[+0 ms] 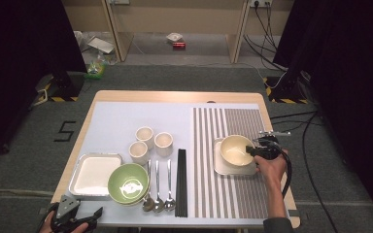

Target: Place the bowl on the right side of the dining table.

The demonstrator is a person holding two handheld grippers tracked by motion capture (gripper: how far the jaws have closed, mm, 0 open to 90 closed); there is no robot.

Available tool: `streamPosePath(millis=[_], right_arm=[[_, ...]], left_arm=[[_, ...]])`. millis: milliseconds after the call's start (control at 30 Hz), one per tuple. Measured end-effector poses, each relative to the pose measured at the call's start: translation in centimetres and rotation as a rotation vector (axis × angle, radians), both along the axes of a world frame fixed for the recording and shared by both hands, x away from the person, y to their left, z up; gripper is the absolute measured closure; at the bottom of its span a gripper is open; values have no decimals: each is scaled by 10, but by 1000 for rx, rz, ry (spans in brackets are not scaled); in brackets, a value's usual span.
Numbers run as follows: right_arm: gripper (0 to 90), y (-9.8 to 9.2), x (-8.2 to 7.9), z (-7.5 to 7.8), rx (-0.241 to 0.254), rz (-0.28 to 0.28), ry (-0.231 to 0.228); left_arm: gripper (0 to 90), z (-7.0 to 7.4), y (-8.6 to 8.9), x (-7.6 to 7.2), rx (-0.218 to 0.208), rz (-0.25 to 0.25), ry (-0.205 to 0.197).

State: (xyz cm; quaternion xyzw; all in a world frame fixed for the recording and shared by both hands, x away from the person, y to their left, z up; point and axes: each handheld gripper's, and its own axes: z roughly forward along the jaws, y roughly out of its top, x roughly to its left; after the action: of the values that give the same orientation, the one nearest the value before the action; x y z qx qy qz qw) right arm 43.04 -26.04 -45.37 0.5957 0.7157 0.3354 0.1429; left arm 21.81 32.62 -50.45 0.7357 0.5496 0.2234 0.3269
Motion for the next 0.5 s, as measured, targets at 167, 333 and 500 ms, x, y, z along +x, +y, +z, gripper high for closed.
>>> streamPosePath(millis=[167, 333, 500], right_arm=[[687, -4, -6, 10, 6, -19, -38], [632, -8, -14, 16, 13, -13, -57], [564, -7, -23, 24, 19, -7, -86]], left_arm=[[133, 0, 0, 0, -3, 2, -1], [132, 0, 0, 0, 0, 0, 1], [132, 0, 0, 0, 0, 0, 0]])
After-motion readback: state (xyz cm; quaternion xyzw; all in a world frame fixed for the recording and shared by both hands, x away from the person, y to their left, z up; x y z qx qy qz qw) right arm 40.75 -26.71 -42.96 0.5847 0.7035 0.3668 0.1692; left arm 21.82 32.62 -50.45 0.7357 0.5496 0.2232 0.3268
